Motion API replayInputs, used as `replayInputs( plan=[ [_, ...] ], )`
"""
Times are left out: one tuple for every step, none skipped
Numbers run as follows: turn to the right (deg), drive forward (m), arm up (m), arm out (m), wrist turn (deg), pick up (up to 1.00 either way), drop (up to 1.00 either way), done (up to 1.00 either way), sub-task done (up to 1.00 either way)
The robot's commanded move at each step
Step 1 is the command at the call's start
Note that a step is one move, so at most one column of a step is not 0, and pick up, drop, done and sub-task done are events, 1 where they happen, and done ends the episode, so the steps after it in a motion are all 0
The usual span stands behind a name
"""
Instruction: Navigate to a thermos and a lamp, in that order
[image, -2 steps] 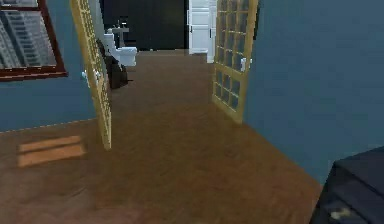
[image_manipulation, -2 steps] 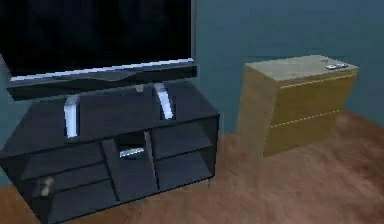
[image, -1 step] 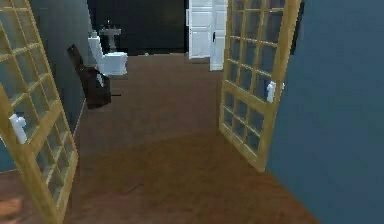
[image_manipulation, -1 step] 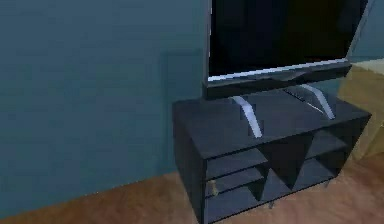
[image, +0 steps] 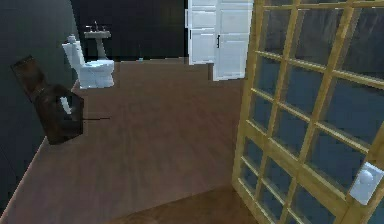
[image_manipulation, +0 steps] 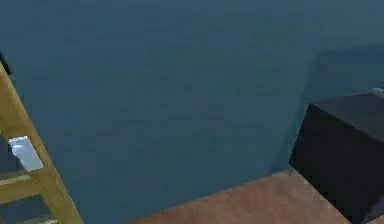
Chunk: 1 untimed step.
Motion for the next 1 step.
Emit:
replayInputs(
  plan=[
    [0.0, 1.00, 0.00, 0.00, 0.0, 0.00, 0.00, 0.00, 0.00]
  ],
)
